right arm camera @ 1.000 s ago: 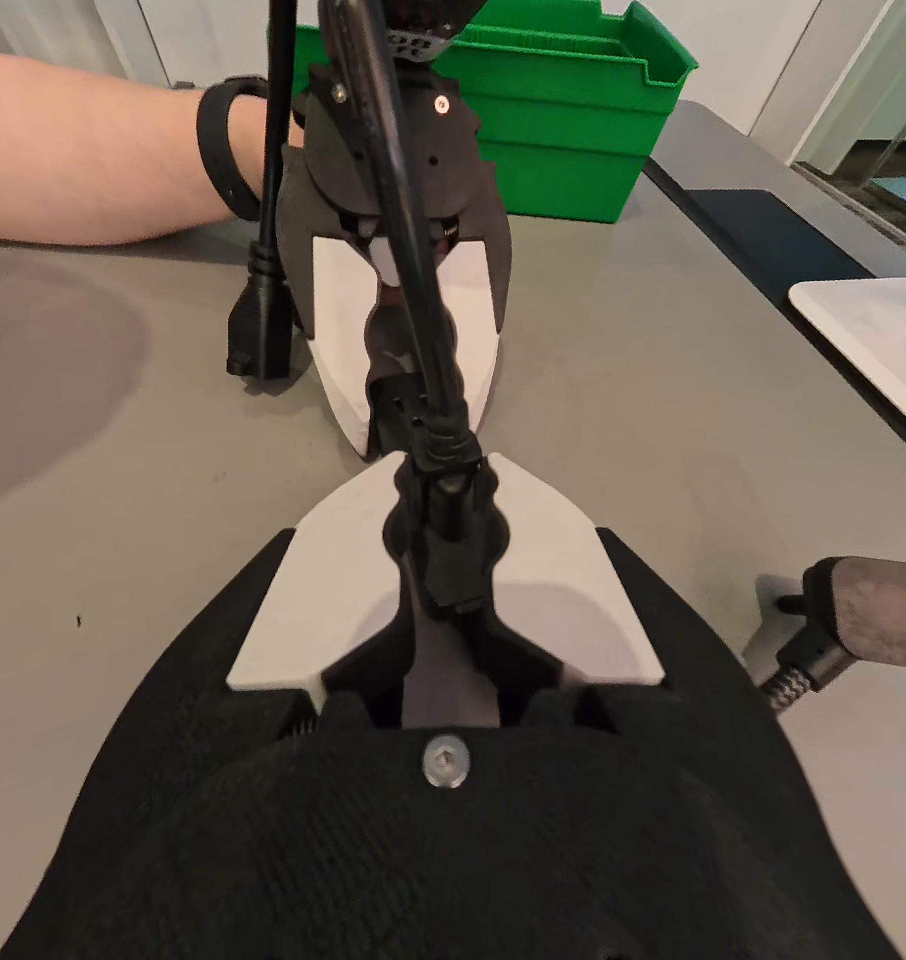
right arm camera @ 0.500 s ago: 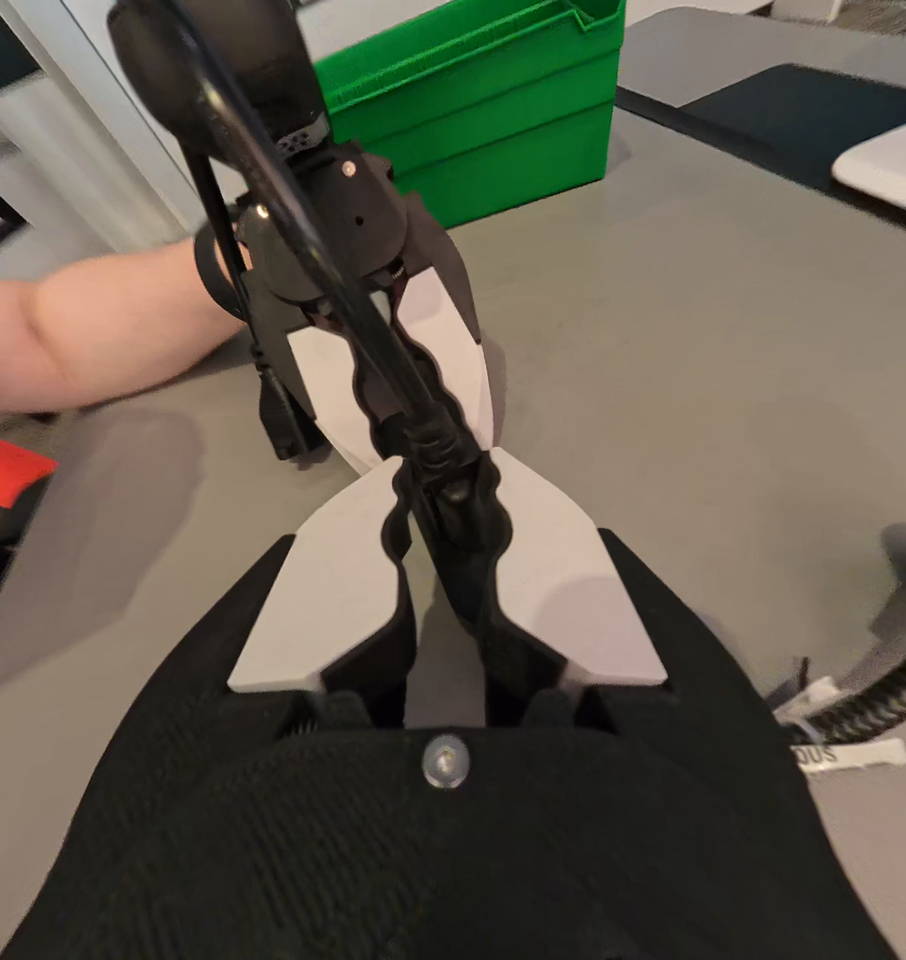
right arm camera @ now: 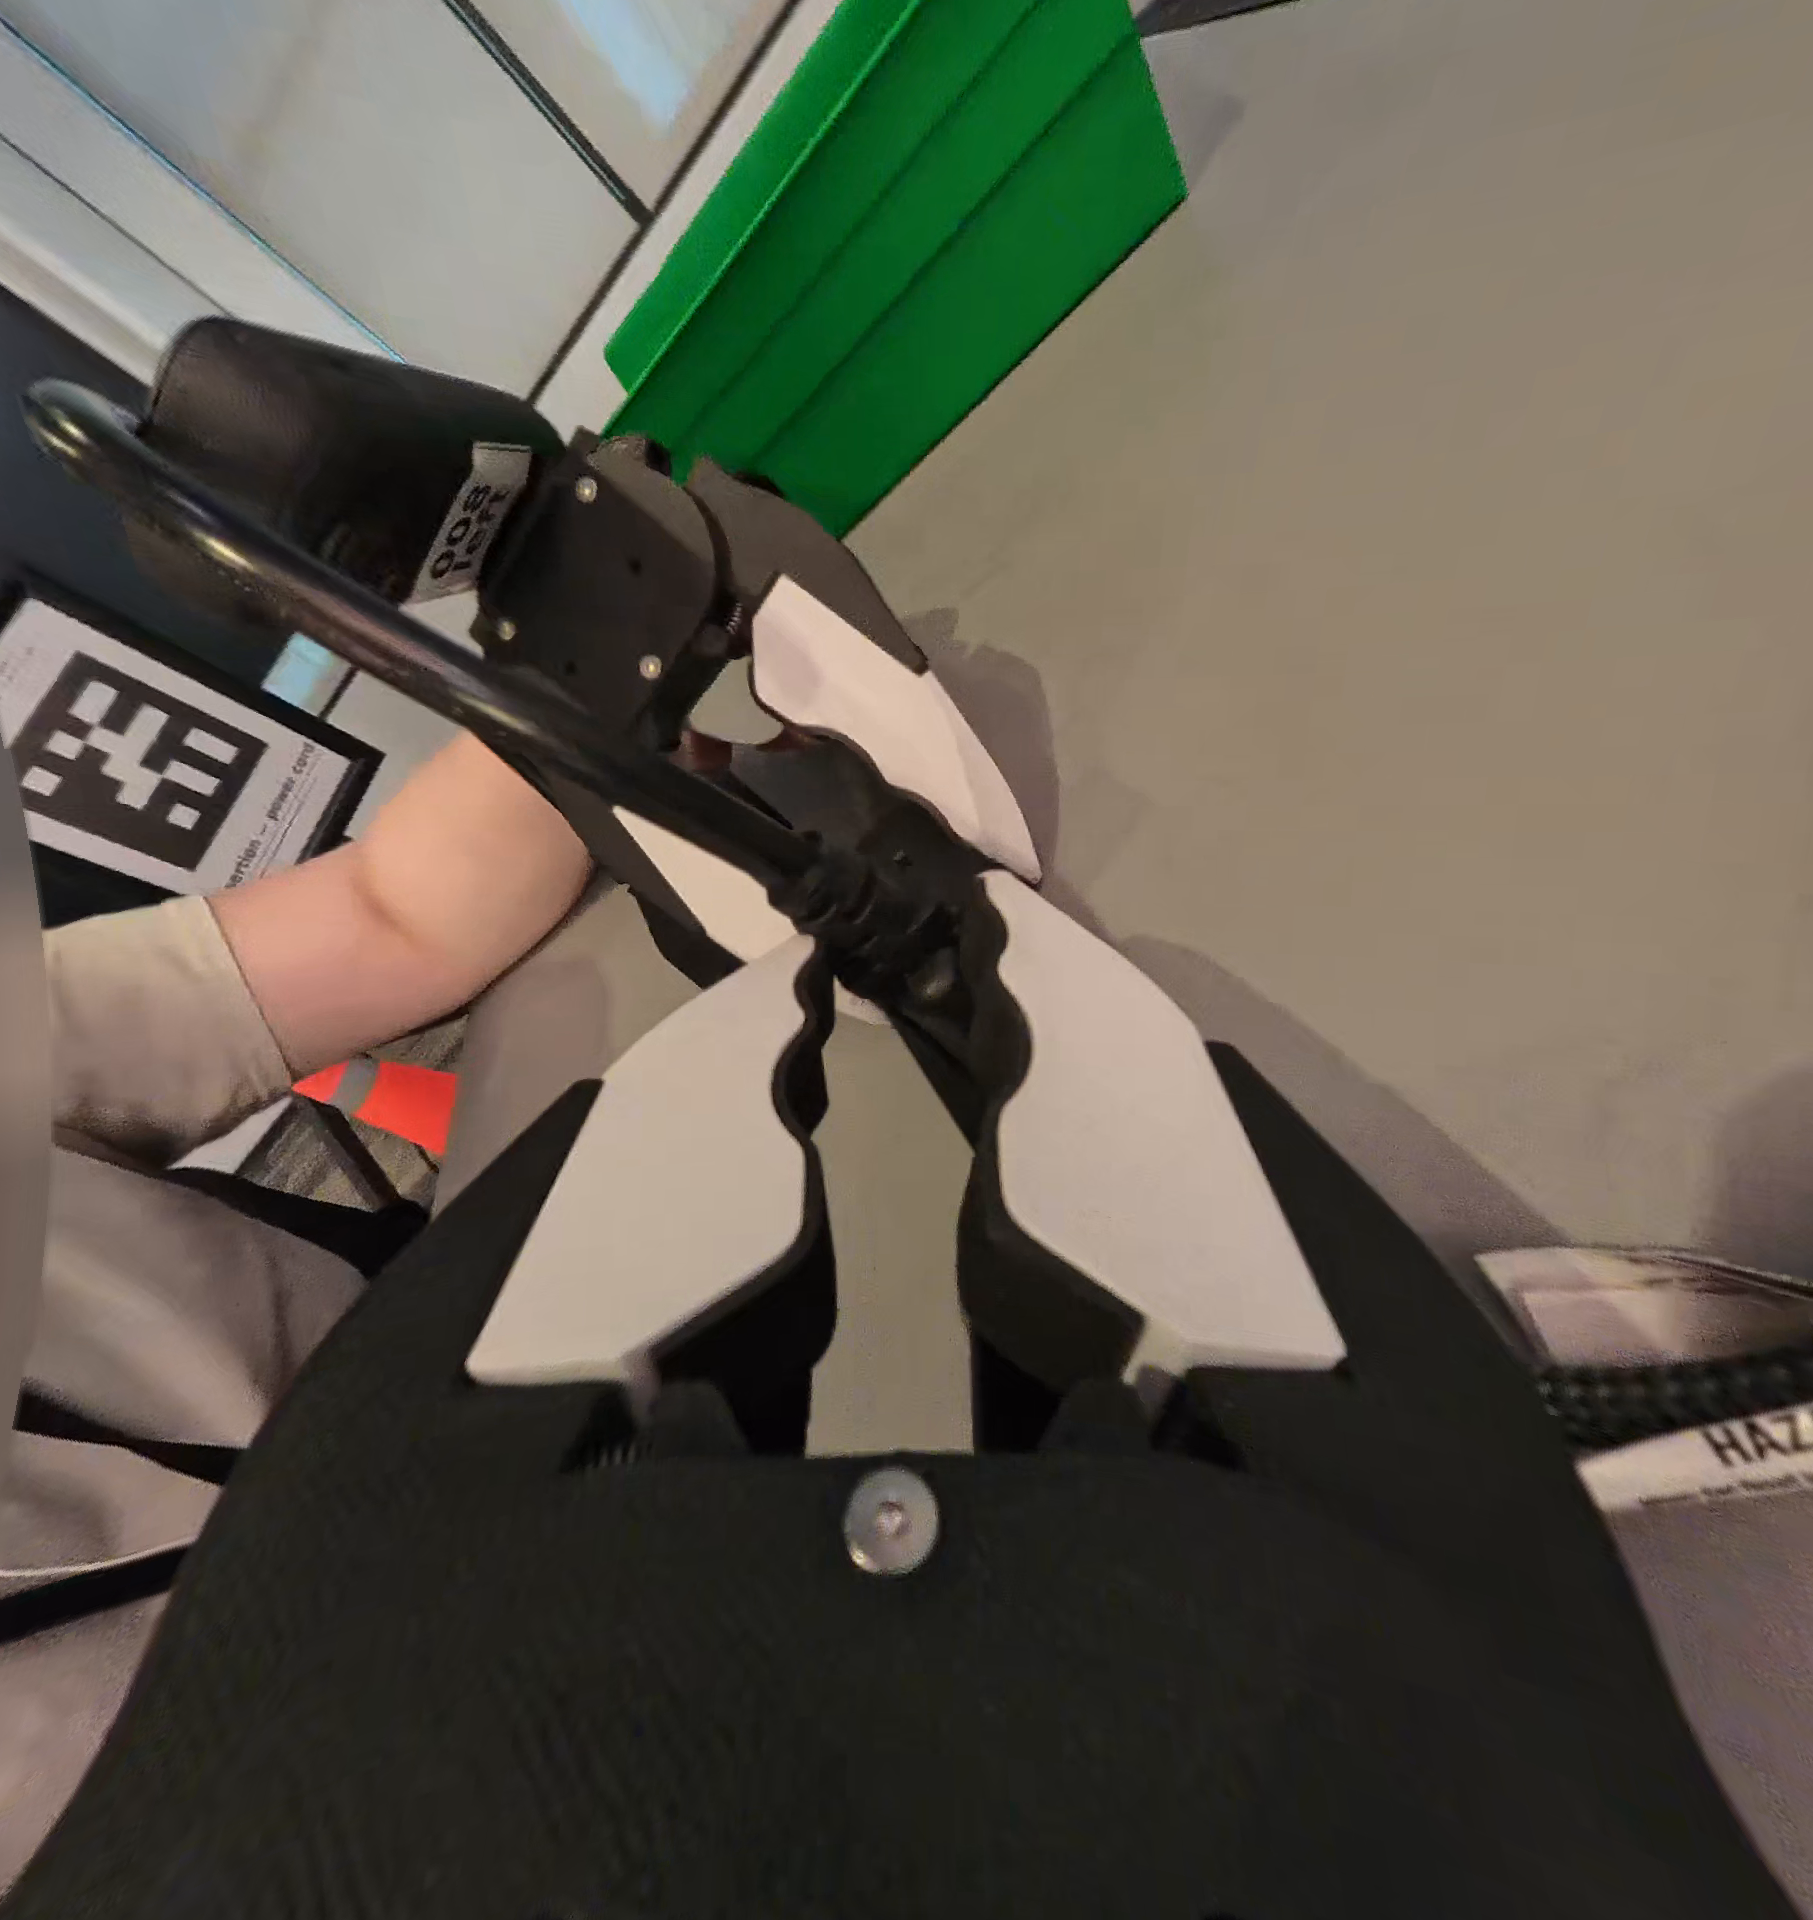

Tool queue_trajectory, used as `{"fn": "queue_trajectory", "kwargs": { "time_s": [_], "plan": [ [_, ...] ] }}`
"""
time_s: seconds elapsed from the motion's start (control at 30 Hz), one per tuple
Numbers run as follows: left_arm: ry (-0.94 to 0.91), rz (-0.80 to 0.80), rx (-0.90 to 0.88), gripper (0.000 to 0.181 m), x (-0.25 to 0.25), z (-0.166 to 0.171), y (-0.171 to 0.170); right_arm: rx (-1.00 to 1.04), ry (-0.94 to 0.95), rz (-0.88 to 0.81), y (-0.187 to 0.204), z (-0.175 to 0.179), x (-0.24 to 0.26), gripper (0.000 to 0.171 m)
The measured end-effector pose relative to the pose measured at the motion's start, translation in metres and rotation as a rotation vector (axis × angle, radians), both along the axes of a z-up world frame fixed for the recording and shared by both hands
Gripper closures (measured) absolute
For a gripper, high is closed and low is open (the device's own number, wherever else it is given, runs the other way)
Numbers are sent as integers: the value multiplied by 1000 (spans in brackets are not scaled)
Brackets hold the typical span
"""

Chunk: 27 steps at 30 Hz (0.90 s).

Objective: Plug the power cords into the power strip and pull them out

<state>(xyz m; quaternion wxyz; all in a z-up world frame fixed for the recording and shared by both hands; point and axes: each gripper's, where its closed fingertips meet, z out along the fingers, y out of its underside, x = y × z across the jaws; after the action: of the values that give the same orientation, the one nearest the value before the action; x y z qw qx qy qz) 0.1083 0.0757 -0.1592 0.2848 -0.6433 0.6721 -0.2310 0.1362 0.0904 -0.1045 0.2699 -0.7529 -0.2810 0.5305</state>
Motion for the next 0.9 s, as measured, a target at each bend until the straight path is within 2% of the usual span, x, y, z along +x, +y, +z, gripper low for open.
{"fn": "queue_trajectory", "kwargs": {
  "time_s": [0.03,0.1,0.17,0.2,0.33,0.9],
  "plan": [
    [-7,10,-12,137,0,0,1,49,-20,8,0,0,0,144],
    [-32,27,-62,137,1,1,2,322,-110,54,-1,0,0,144],
    [-34,-10,-70,137,0,1,-1,596,-144,94,-5,2,-3,146],
    [-34,-41,-72,136,-1,1,-3,647,-145,117,-9,2,-4,145],
    [-31,-135,-78,137,-5,1,-14,677,-108,205,-24,4,-12,144],
    [-40,-152,-78,137,-5,2,-16,707,-180,206,-28,-3,-18,144]
  ]
}}
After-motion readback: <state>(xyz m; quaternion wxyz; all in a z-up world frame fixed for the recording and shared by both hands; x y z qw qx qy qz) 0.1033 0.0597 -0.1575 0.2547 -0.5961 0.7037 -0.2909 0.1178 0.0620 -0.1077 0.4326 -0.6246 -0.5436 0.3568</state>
